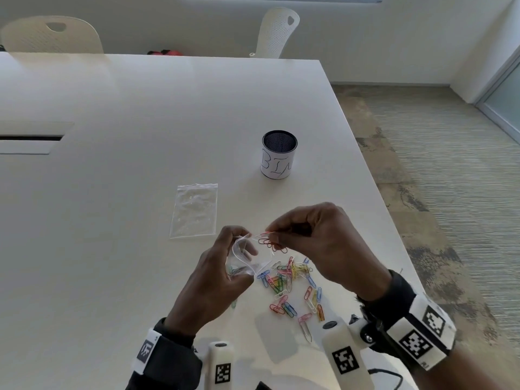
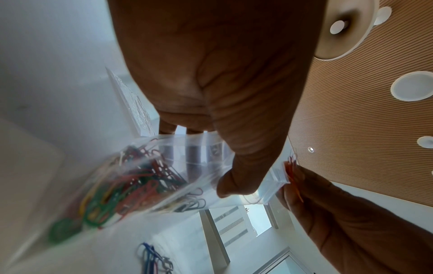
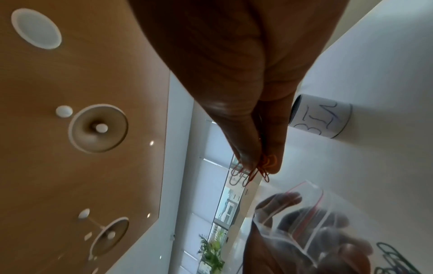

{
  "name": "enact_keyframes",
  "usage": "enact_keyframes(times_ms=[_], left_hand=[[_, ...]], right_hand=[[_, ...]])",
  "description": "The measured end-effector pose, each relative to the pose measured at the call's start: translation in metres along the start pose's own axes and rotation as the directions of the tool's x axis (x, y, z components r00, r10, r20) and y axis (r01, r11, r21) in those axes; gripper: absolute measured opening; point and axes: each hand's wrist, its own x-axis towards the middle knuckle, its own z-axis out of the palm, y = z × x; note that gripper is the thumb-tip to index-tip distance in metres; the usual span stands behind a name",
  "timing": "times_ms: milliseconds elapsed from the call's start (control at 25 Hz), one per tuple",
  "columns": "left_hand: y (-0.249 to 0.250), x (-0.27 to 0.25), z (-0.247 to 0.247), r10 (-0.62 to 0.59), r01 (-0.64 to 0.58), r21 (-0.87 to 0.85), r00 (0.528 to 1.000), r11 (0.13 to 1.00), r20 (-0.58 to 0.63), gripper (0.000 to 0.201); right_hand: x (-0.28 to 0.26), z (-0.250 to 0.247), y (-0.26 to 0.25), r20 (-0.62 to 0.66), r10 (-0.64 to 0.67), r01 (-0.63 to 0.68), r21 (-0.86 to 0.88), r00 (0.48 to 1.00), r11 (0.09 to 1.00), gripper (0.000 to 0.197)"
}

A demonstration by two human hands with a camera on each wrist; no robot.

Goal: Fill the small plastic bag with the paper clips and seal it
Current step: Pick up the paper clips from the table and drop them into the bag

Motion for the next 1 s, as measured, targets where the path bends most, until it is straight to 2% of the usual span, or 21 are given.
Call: enact_keyframes(times_ms=[200,360,480,640,760,840,920,1000], left_hand=[[0.004,-0.003,0.0,-0.015,0.015,-0.014,1.0,1.0,-0.008,0.059],[0.006,-0.005,0.0,0.006,-0.006,-0.032,1.0,0.999,-0.013,0.056],[0.005,-0.006,0.001,0.012,-0.014,-0.047,0.999,0.999,-0.032,0.057],[0.005,-0.007,0.002,-0.026,0.022,-0.09,0.999,0.996,-0.042,0.07],[0.001,-0.007,0.004,-0.016,0.011,-0.095,0.999,0.995,-0.052,0.066],[-0.002,-0.006,0.005,-0.006,0.001,-0.092,0.999,0.996,-0.054,0.064],[-0.003,-0.005,0.005,-0.005,0.001,-0.1,0.999,0.995,-0.047,0.065],[-0.004,-0.005,0.005,-0.005,0.0,-0.121,0.999,0.993,-0.042,0.064]], right_hand=[[0.002,0.033,-0.005,0.089,-0.133,0.151,-0.24,0.987,0.959,0.008],[0.008,0.051,0.003,0.165,-0.122,0.185,-0.447,0.979,0.875,0.013],[0.01,0.053,0.002,0.197,-0.091,0.17,-0.432,0.976,0.885,0.02],[0.007,0.051,-0.005,0.254,-0.078,0.166,-0.344,0.964,0.924,0.024],[0.005,0.049,-0.015,0.295,-0.1,0.175,-0.239,0.95,0.955,0.022],[0.005,0.039,-0.02,0.258,-0.129,0.187,-0.215,0.957,0.958,0.023],[0.01,0.02,-0.015,0.088,-0.187,0.205,-0.282,0.978,0.937,0.015],[0.015,-0.002,0.003,-0.054,-0.179,0.139,-0.428,0.982,0.893,0.009]])
